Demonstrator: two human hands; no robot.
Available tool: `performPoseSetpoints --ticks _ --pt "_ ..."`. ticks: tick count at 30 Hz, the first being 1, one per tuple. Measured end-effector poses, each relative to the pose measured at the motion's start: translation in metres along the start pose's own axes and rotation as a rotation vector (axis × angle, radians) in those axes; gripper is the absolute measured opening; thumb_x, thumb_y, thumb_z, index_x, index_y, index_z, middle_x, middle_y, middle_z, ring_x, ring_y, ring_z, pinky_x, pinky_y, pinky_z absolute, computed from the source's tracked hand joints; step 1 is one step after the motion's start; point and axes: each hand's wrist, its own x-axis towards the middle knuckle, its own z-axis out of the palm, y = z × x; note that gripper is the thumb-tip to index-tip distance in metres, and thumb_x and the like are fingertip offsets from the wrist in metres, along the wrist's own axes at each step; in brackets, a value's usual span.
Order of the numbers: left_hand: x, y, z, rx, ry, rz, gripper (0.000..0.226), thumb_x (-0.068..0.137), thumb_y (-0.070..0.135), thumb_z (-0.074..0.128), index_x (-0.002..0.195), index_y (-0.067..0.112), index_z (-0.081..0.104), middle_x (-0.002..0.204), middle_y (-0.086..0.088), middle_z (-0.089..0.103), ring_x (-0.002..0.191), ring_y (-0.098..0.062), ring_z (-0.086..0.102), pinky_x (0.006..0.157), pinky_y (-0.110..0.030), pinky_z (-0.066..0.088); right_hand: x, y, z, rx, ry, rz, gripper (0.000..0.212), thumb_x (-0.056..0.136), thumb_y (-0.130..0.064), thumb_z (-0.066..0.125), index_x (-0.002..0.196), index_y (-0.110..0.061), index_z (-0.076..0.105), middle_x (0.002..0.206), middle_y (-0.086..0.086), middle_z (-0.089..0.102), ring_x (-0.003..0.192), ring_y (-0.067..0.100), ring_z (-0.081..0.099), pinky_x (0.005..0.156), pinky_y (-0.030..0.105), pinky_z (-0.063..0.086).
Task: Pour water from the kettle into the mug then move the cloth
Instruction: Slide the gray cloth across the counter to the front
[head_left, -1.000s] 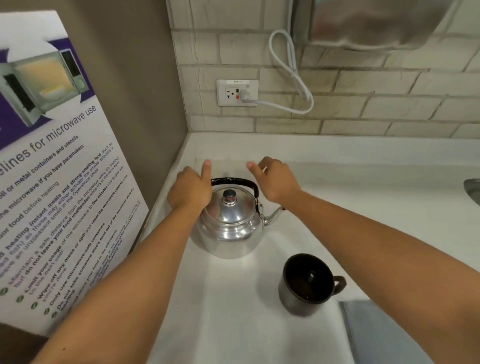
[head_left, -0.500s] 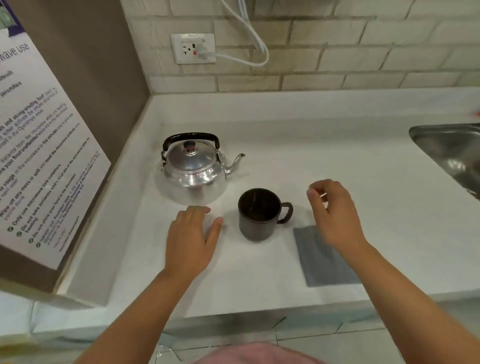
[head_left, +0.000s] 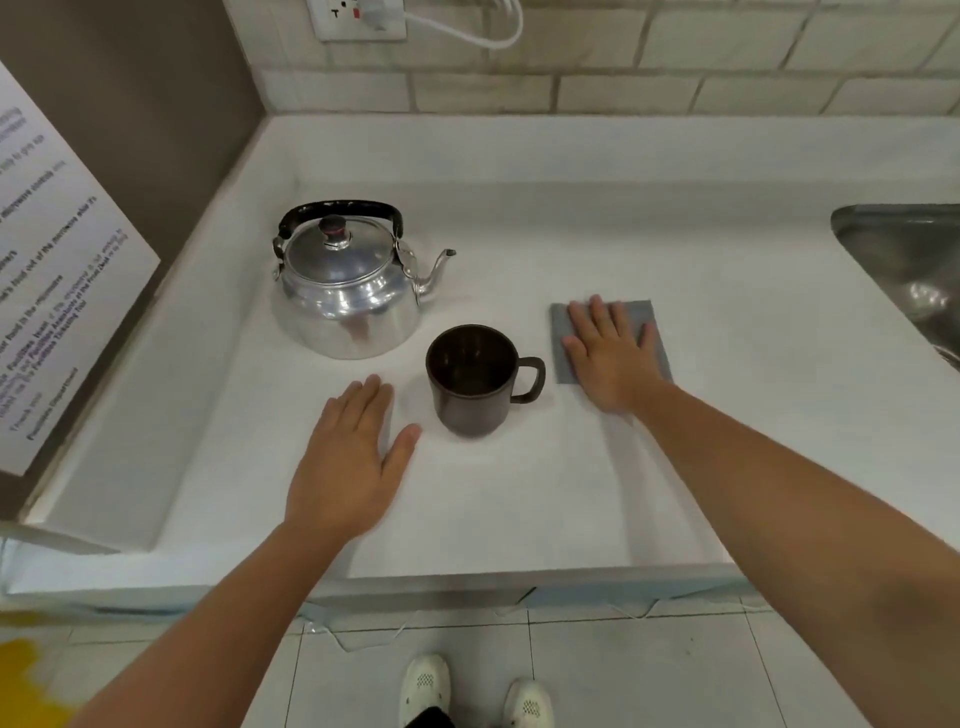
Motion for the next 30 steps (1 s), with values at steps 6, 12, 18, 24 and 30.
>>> performPoseSetpoints --ticks 6,12,18,24,30 --pt "-0.001 -0.004 0.004 -0.021 0.032 0.021 0.063 0.101 0.052 0.036 0.152 0.016 0.027 0.160 0.004 0.019 0.146 -0.006 0.006 0.113 -0.018 -0.008 0.055 -0.053 0.005 -0.170 -0.088 -0.639 0.080 0.086 -0.056 0.038 0.147 -0.039 -0.012 0.162 -0.002 -0.008 0.146 0.018 -0.010 0.113 0.051 -0.003" --pt "0.000 -0.004 0.005 -0.023 0.036 -0.002 0.064 0.099 0.056 0.037 0.151 0.020 0.030 0.160 0.005 0.022 0.147 -0.007 0.010 0.115 -0.021 -0.002 0.066 -0.060 0.004 -0.124 -0.090 -0.625 0.062 0.096 -0.053 0.022 0.149 -0.037 -0.006 0.162 -0.003 -0.007 0.147 0.021 -0.010 0.114 0.053 -0.006" --pt "0.000 -0.005 0.002 -0.009 0.032 0.000 0.065 0.099 0.056 0.037 0.150 0.018 0.033 0.159 0.001 0.027 0.146 -0.011 0.016 0.117 -0.026 0.004 0.054 -0.011 -0.006 -0.046 -0.027 -0.289 0.057 0.097 -0.051 0.008 0.150 -0.034 -0.005 0.162 -0.001 -0.004 0.148 0.025 -0.006 0.116 0.052 -0.002" --pt "-0.002 -0.001 -0.002 -0.008 0.002 -0.010 0.066 0.099 0.056 0.034 0.151 0.015 0.032 0.159 -0.002 0.026 0.147 -0.015 0.017 0.117 -0.028 0.004 -0.079 0.014 0.010 0.070 0.002 -0.068 0.059 0.098 -0.049 0.009 0.151 -0.029 -0.007 0.162 -0.001 -0.009 0.147 0.023 -0.013 0.116 0.047 -0.009" --pt "-0.001 -0.008 -0.022 -0.169 -0.142 -0.002 0.053 0.106 0.036 0.036 0.152 0.013 0.026 0.161 -0.003 0.019 0.147 -0.013 0.010 0.113 -0.020 -0.001 -0.203 -0.063 0.029 0.119 -0.046 -0.227 0.062 0.090 -0.055 -0.007 0.145 -0.033 -0.022 0.156 -0.009 -0.026 0.140 0.014 -0.033 0.113 0.036 -0.021"
